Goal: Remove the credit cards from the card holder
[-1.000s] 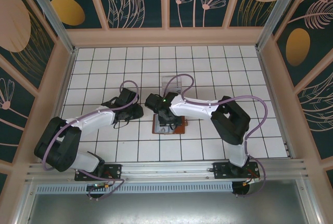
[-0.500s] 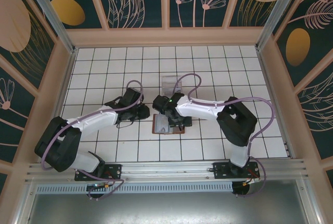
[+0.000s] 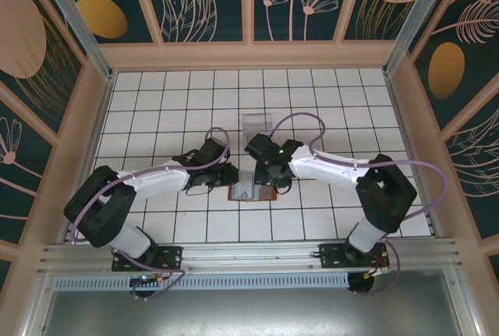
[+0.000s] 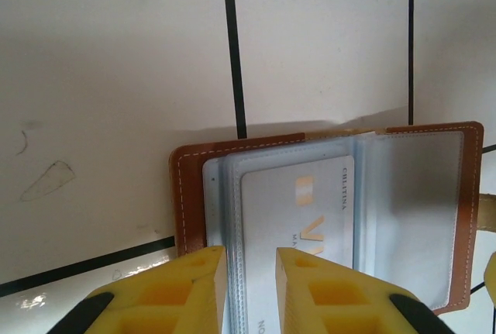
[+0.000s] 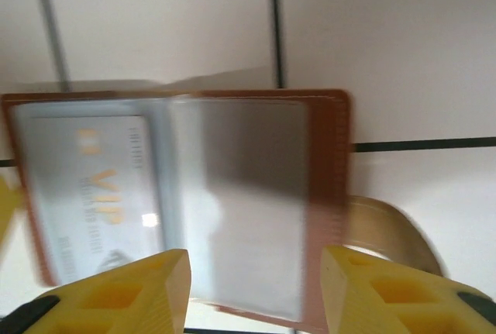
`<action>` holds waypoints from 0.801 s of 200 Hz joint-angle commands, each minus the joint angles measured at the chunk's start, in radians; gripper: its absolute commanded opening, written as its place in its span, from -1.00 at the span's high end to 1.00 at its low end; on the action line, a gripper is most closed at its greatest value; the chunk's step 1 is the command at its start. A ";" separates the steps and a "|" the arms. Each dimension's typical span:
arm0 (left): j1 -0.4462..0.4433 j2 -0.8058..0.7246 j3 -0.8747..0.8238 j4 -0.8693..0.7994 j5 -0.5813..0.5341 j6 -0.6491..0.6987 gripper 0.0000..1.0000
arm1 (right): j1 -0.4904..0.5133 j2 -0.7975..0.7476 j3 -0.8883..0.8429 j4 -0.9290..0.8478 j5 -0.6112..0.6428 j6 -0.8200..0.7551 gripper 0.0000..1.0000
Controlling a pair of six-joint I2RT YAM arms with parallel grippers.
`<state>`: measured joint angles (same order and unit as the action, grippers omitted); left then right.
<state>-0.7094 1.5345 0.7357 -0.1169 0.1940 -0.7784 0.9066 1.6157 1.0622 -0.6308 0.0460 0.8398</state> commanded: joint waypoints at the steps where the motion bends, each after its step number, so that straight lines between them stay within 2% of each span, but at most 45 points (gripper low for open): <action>1: -0.010 0.017 -0.013 0.018 0.016 -0.028 0.51 | -0.024 -0.051 -0.077 0.249 -0.177 0.001 0.08; 27: -0.021 0.032 -0.012 0.019 0.022 -0.031 0.51 | -0.054 -0.042 -0.141 0.390 -0.294 0.001 0.28; 64: -0.030 0.045 -0.010 0.009 0.006 -0.043 0.52 | -0.069 0.003 -0.181 0.491 -0.362 -0.002 0.45; 160: -0.032 0.059 -0.027 -0.031 -0.020 -0.051 0.53 | -0.074 0.072 -0.217 0.540 -0.365 -0.012 0.55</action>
<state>-0.7334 1.5768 0.7277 -0.1085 0.1905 -0.8169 0.8429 1.6665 0.8684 -0.1314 -0.2993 0.8433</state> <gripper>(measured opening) 0.237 0.232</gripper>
